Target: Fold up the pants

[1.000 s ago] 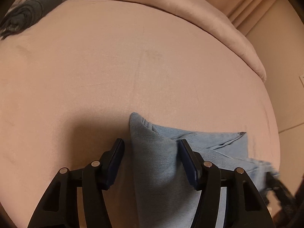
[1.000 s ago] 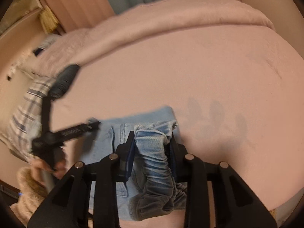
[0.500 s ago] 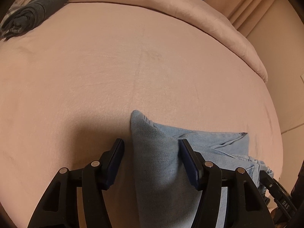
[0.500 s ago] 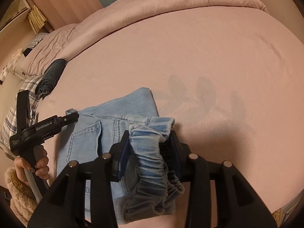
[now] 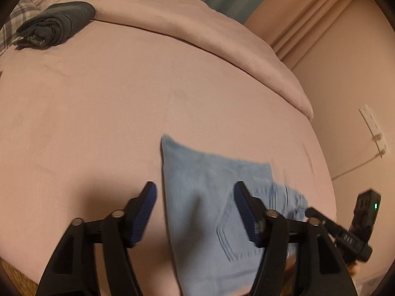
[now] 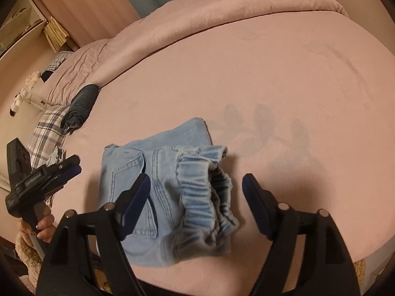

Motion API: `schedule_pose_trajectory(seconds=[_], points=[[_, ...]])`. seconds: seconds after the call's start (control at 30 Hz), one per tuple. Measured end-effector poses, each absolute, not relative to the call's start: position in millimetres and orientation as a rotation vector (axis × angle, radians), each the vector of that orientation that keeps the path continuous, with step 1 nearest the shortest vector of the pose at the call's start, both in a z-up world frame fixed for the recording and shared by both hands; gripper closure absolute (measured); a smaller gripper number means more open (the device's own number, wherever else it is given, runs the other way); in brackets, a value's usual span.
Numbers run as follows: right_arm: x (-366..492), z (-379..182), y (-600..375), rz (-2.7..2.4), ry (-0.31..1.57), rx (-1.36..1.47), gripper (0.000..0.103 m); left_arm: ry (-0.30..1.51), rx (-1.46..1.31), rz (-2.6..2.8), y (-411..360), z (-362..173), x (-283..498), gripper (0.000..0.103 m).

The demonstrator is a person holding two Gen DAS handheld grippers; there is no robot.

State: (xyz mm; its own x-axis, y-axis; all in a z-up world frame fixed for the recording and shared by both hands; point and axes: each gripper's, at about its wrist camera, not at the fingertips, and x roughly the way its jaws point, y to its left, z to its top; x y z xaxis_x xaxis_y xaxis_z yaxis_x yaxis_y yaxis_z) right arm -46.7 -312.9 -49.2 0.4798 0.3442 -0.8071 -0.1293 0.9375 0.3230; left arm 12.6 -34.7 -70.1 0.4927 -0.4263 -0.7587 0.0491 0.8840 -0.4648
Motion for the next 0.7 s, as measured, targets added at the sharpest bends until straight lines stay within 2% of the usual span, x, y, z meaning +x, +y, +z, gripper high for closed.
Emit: schedule_pose_trajectory(seconds=[0.23,0.33,0.37,0.4,0.43,0.47,0.5,0.57,0.7], points=[[-55.2,-67.1,-295.4,0.302,1.092,0.134,0.020,1.099,-0.393,-0.340,-53.0,-88.9,-7.3,0.032],[-54.3,-79.4,-289.0,0.278,1.116,0.100,0.024,1.158,-0.372,-0.331,-60.7,-104.8,-10.9,0.032],[-55.5,-82.2,-286.1,0.241,1.106,0.045,0.038,1.178,-0.369,-0.340,-63.1,-109.5,-12.5,0.032],[-56.2,-83.0,-285.2,0.230,1.100,0.021,0.047,1.191,-0.358,-0.337,-65.0,-114.0,-14.4,0.032],[-57.4,-81.5,-286.0,0.216,1.089,0.009,0.051,1.210,-0.350,-0.333,-66.3,-119.2,-15.8,0.032],[-58.2,-78.3,-287.9,0.208,1.080,0.011,0.060,1.234,-0.347,-0.335,-66.9,-124.4,-16.4,0.032],[-58.9,-72.8,-291.8,0.217,1.071,0.034,0.066,1.241,-0.348,-0.336,-66.6,-127.1,-17.1,0.032],[-60.5,-62.5,-297.8,0.233,1.053,0.070,0.070,1.225,-0.355,-0.337,-64.0,-126.8,-18.8,0.032],[-60.5,-68.7,-296.2,0.205,1.071,0.036,0.071,1.231,-0.353,-0.333,-62.2,-129.4,-16.8,0.032]])
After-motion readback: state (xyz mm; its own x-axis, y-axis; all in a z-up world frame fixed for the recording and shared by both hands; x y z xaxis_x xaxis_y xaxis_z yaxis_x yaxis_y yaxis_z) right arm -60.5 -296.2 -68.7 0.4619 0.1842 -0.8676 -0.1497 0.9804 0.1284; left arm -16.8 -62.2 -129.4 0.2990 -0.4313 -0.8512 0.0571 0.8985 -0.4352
